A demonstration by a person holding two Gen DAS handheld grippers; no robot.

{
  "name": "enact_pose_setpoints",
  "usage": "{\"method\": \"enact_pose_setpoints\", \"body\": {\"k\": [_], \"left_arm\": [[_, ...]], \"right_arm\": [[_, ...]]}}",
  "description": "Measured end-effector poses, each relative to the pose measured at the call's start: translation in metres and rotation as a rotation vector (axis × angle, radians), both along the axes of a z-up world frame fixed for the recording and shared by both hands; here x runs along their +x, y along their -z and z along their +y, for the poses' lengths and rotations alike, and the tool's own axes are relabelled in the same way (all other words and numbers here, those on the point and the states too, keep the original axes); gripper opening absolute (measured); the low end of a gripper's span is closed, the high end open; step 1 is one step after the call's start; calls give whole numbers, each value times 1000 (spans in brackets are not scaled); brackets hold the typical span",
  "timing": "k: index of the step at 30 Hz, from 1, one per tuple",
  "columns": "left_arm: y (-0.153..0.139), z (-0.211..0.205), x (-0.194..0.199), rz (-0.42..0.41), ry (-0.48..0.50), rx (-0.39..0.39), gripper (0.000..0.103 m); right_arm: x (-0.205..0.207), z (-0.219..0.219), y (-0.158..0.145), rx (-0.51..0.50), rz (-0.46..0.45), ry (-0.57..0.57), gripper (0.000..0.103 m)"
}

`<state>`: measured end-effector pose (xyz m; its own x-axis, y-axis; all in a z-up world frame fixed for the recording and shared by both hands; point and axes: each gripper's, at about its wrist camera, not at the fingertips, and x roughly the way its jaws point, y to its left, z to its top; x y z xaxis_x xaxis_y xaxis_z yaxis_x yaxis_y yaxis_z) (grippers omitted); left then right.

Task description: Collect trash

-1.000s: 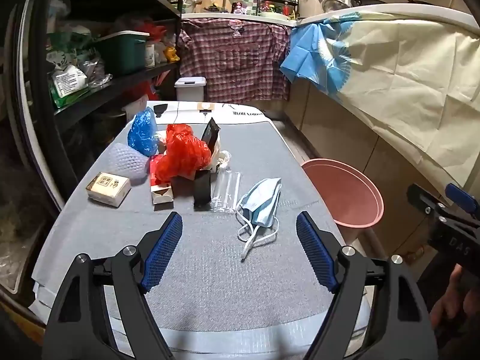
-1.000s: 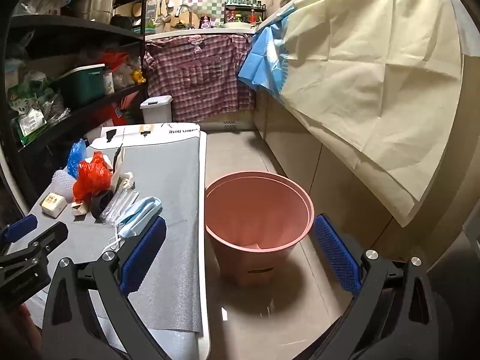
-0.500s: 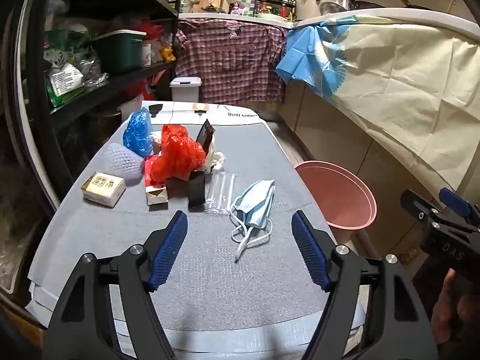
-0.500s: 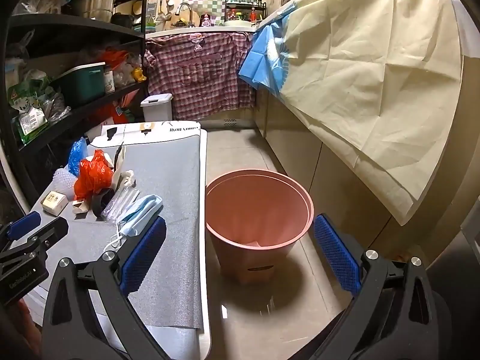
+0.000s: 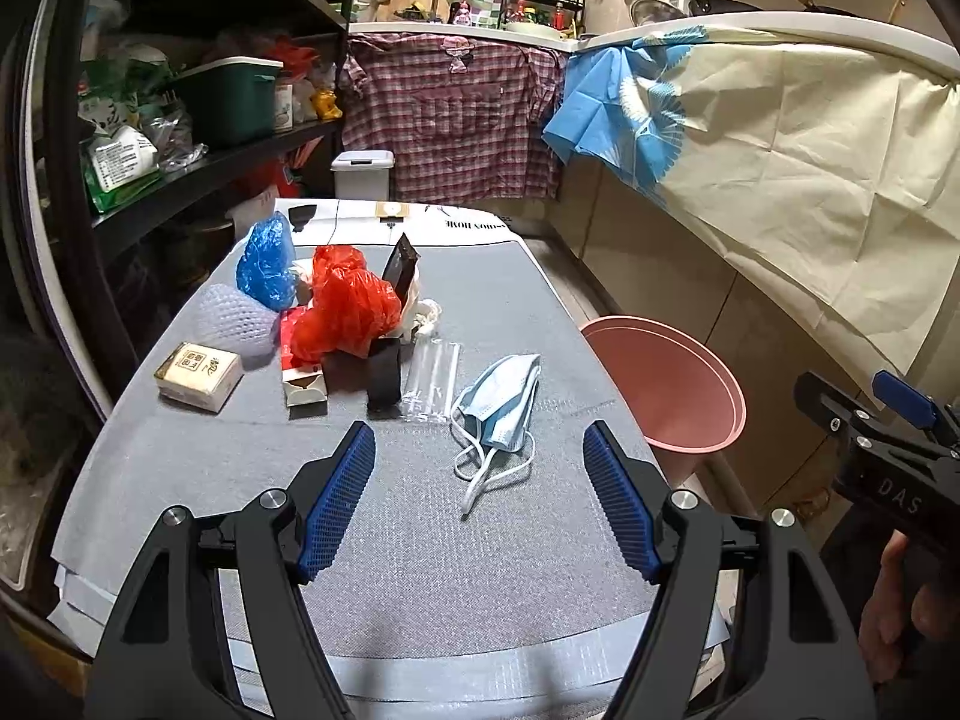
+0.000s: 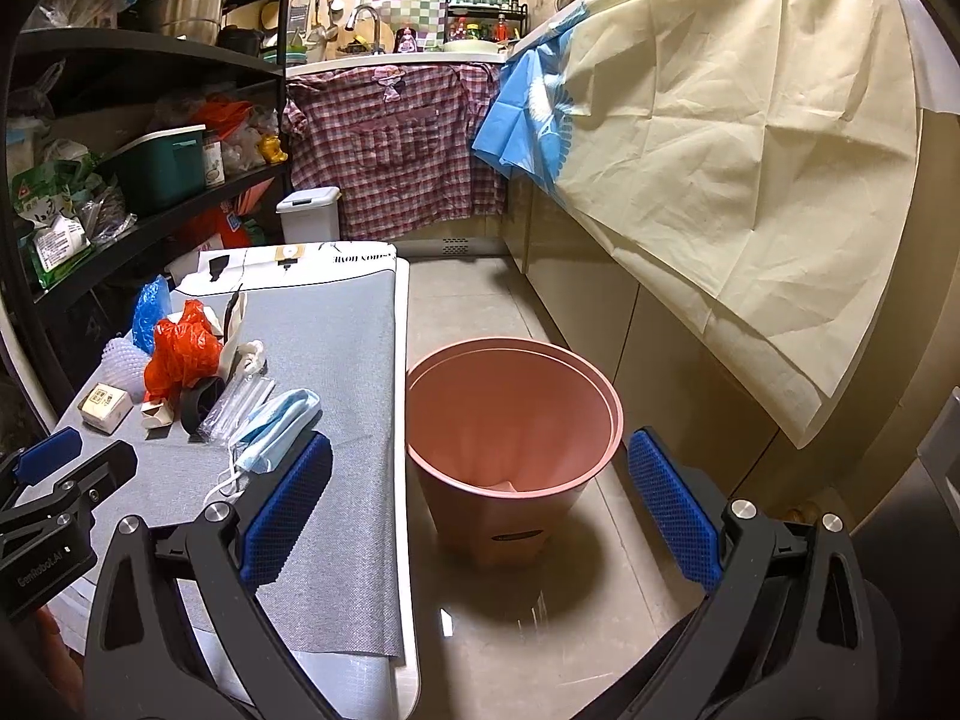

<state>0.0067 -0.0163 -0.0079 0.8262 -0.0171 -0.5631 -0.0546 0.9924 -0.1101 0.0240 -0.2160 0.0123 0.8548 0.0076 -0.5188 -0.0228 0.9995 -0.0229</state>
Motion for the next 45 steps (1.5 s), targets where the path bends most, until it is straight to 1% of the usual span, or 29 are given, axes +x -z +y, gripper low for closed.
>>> {"method": "enact_pose_setpoints", "body": {"k": [31,39,45], "left_arm": [[-2,-1,2,0,10,-1,70],[0,-14,2,-8,33,38,70],[1,-15,-2,-5,42,52,70]], "right_arm": [[0,1,0,2,0,1,97],[0,-1,1,15,-5,10,97],[-6,-2,-3,11,-46,23,96]]}}
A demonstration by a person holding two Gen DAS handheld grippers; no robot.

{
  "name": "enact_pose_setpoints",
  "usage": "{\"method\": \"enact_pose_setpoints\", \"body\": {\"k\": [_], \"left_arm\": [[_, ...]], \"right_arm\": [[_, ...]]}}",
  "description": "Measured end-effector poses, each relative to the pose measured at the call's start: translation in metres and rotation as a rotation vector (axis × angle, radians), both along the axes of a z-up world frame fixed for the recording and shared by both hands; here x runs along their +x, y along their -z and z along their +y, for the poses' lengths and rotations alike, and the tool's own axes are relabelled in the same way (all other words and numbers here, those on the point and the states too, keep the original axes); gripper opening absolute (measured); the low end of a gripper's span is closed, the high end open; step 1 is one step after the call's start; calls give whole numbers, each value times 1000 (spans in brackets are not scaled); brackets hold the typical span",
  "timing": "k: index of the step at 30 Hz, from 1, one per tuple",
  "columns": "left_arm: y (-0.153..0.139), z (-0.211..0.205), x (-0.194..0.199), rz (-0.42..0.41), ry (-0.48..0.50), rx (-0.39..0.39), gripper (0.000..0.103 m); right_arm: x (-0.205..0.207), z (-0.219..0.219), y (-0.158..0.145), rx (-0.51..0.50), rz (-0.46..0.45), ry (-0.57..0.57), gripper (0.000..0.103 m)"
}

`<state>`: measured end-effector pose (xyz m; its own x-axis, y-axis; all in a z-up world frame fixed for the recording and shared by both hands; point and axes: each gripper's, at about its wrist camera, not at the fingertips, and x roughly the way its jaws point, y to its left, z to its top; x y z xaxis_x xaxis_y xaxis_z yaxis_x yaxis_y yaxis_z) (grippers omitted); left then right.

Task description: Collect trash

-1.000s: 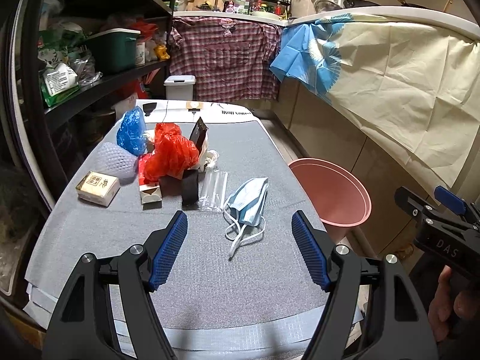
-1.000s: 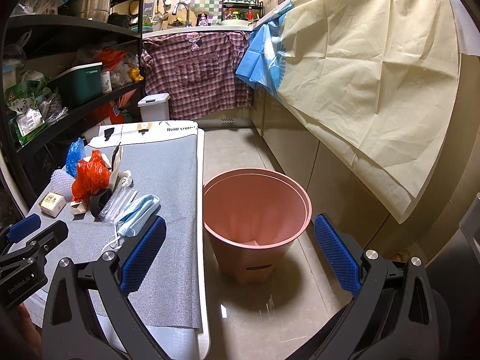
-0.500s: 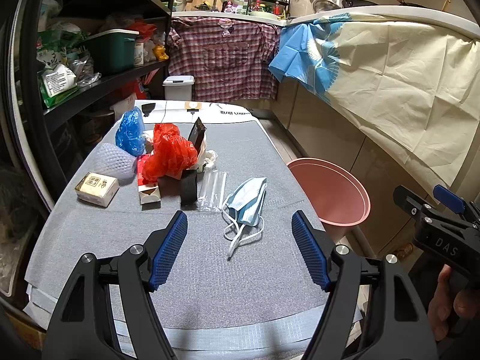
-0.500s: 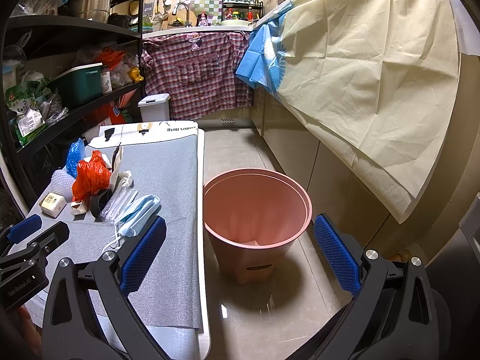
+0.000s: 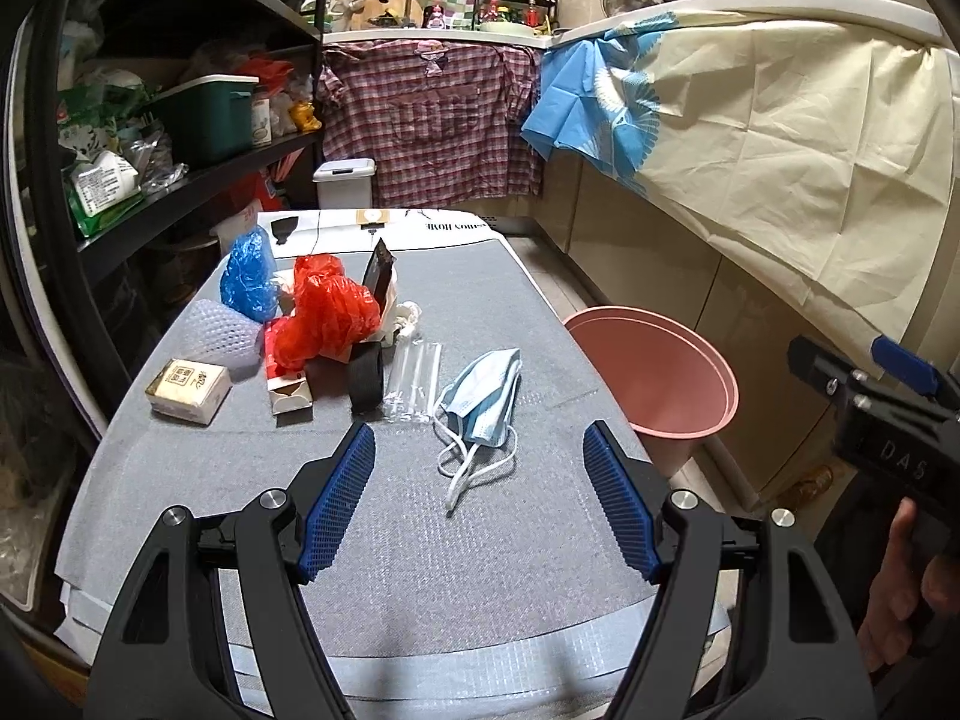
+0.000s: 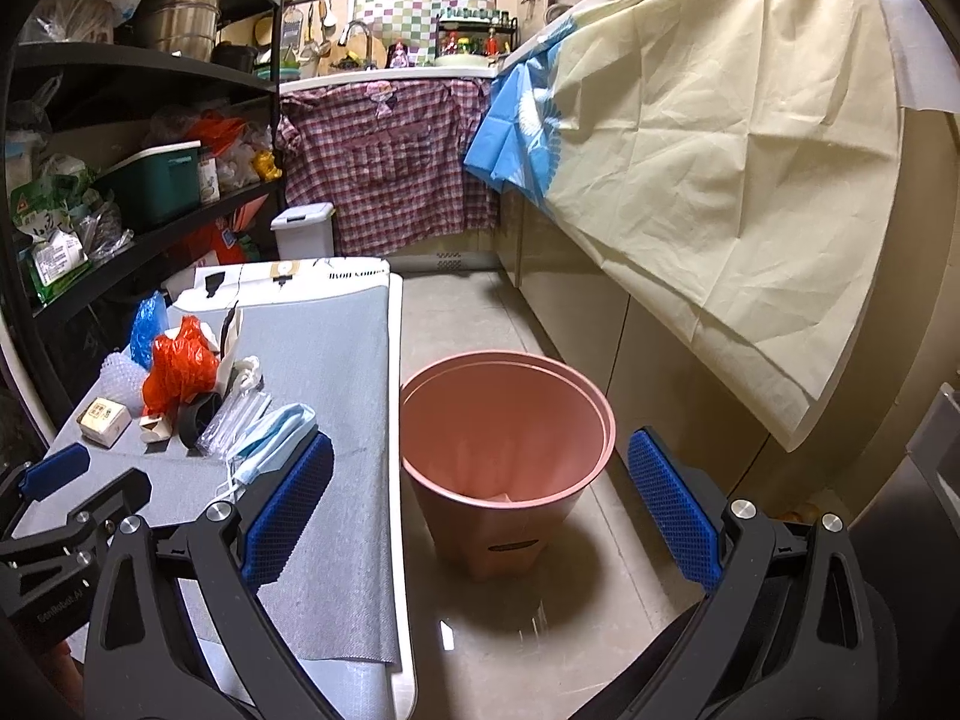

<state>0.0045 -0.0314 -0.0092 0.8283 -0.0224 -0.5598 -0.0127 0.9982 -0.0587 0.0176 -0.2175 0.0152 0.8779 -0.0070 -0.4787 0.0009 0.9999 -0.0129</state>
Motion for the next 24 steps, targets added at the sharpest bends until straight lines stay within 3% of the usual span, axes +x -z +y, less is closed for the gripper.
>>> {"method": "enact_pose_setpoints", "body": {"k": [5,14,18,24], "left_arm": [[-1,7,1,10,-16,-16,70],[-18,15,19,-33,-91,-12,70],[-24,14,28,-57,-135,19,66],[-33,10,35,-84,-126,32,58]], "right_arm": [[0,-2,-5,21,-21,6,96],[13,-4,-8,105,-15,-9,85],[18,8,-10,101,-25,-40,80],[26,30,-13,116,-27,-91,71]]}}
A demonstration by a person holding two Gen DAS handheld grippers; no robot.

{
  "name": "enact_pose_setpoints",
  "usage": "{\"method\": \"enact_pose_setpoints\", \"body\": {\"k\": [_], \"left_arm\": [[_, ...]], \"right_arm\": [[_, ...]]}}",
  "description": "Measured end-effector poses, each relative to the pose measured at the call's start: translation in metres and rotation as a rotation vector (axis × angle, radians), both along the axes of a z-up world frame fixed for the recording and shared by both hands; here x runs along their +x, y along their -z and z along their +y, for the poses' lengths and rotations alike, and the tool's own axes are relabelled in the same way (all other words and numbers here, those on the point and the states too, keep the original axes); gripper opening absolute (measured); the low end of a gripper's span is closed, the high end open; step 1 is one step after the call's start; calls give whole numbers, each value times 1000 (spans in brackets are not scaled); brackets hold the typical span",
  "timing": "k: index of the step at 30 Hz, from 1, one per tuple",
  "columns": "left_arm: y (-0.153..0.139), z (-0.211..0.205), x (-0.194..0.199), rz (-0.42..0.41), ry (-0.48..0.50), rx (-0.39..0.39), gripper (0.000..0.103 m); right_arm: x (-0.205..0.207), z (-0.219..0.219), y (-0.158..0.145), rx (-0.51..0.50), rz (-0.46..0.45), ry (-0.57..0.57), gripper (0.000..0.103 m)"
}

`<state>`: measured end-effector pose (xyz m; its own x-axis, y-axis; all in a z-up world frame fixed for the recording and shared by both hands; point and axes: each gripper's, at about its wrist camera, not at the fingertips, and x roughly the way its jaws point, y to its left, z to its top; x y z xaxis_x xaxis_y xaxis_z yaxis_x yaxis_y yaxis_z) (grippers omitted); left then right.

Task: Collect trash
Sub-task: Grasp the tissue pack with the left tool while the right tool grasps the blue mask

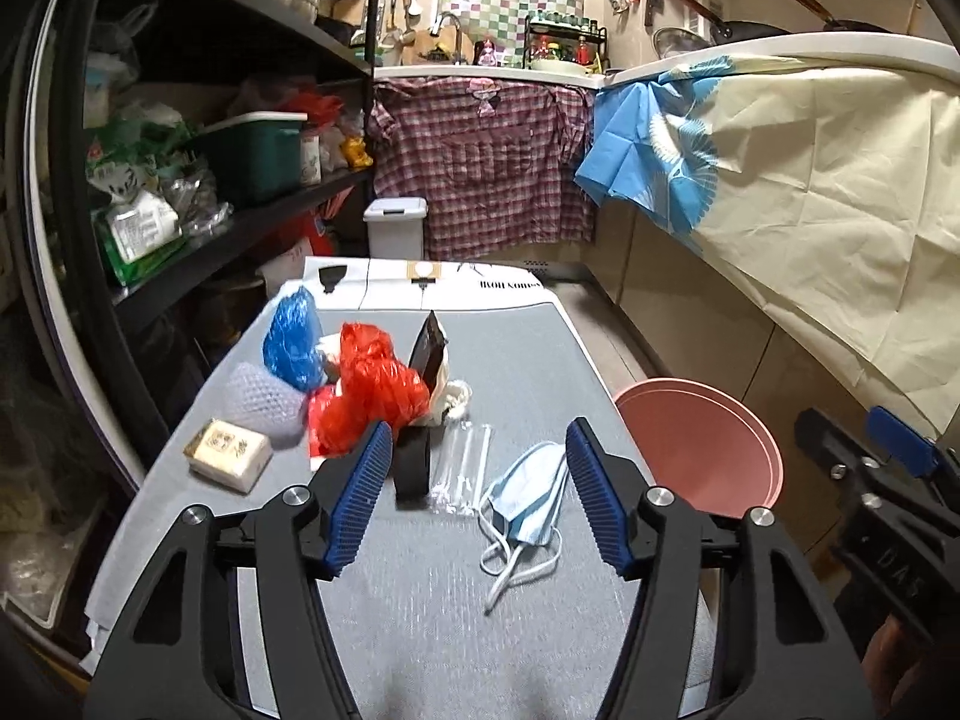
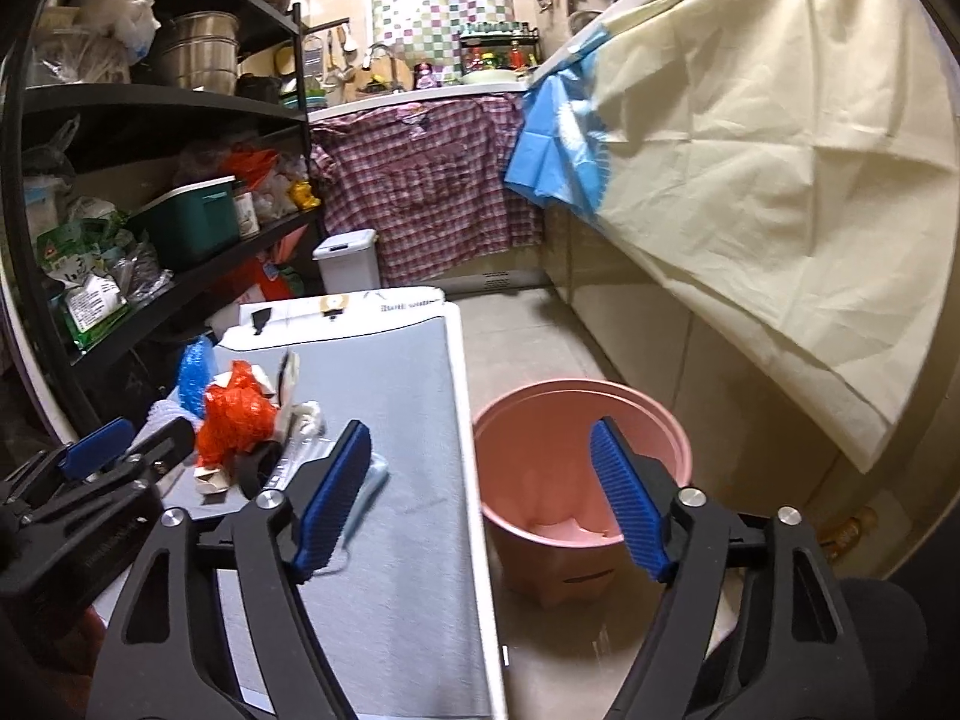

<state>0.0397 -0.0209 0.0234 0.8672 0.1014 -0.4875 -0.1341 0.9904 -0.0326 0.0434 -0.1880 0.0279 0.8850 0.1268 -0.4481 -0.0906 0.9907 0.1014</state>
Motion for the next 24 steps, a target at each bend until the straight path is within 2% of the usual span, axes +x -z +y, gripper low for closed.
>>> {"method": "enact_pose_setpoints", "body": {"k": [7,8,9,10,13,16,19,24], "left_arm": [[6,13,1,15,4,-22,54],[9,17,3,28,2,-26,52],[12,19,4,37,1,-30,43],[15,22,5,47,-1,-33,40],[23,34,8,67,-16,-56,37],[31,45,12,85,-34,-70,34],[41,61,17,107,-79,-87,34],[52,99,24,116,-208,-101,34]], "right_arm": [[13,20,2,21,10,-13,59],[17,21,3,37,18,-9,57],[21,23,4,50,26,-5,55],[25,24,5,57,32,-2,53],[37,31,8,77,45,-17,46],[51,39,13,87,63,-43,44],[69,49,24,97,100,-80,44],[92,59,50,157,175,-114,46]]}}
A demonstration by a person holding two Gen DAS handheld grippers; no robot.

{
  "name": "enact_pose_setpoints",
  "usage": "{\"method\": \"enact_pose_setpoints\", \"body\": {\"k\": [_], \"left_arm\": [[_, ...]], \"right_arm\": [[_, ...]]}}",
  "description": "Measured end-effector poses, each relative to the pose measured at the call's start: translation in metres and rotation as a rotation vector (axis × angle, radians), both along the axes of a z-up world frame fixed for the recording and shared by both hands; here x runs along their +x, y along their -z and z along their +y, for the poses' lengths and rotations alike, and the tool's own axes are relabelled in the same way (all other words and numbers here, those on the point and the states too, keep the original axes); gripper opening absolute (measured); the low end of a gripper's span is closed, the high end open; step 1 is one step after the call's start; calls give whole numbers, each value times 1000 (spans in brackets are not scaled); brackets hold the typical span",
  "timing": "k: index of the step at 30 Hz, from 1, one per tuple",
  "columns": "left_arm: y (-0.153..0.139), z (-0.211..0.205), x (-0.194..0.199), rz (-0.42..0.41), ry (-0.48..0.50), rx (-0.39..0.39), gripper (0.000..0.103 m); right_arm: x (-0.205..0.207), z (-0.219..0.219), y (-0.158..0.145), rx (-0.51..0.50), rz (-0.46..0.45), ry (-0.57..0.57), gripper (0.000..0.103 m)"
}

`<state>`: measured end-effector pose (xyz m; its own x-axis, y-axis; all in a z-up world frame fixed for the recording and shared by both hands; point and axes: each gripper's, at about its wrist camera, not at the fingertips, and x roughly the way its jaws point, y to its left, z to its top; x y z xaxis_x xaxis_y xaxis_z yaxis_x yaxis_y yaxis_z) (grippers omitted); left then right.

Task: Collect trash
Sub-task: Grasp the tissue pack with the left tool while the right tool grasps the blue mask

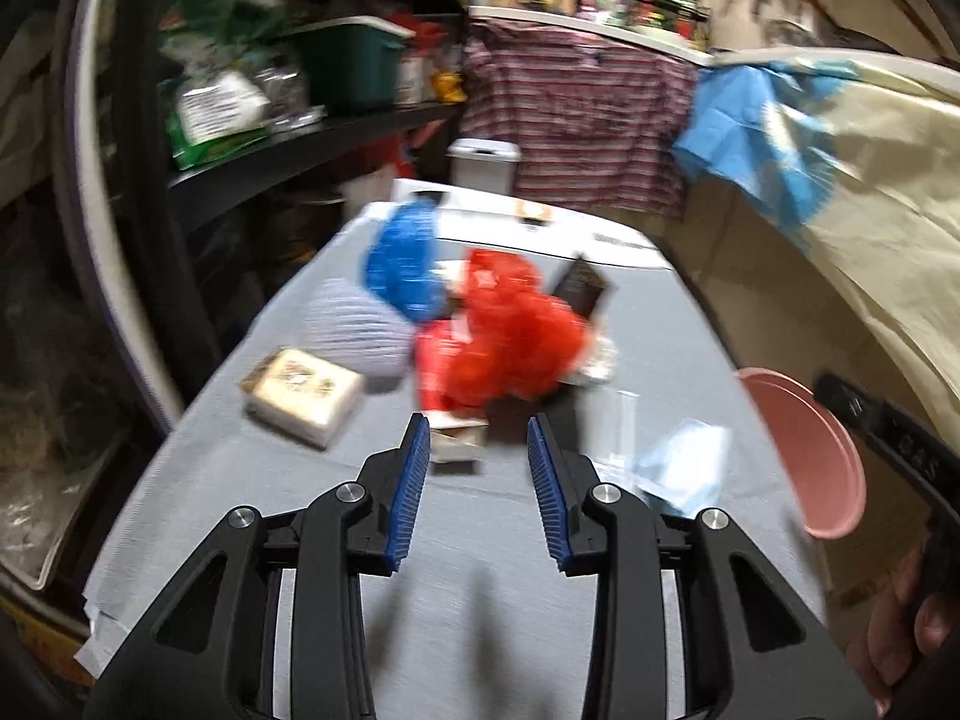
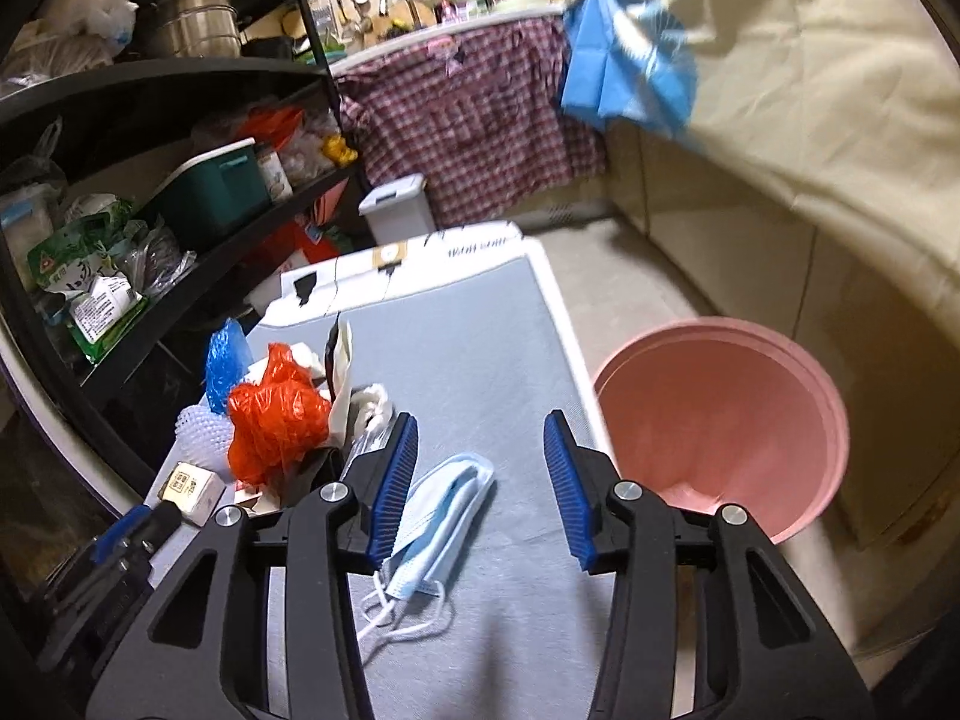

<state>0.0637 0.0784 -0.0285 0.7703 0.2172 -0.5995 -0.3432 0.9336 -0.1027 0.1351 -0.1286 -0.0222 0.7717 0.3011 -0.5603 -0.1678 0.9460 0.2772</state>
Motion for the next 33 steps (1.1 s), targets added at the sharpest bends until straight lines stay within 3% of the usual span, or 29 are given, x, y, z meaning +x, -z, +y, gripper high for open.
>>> {"method": "enact_pose_setpoints", "body": {"k": [9,12,14,23,33], "left_arm": [[24,67,5,31,-207,-33,35],[26,83,7,29,-255,-59,54],[31,95,11,32,-283,-90,55],[52,118,48,109,-371,-225,72],[67,112,82,217,-442,-214,77]], "right_arm": [[23,25,52,28,186,-55,51],[29,31,61,37,227,-63,52],[30,36,67,45,250,-80,52],[30,43,76,30,282,-83,52],[29,43,77,15,286,-88,51]]}}
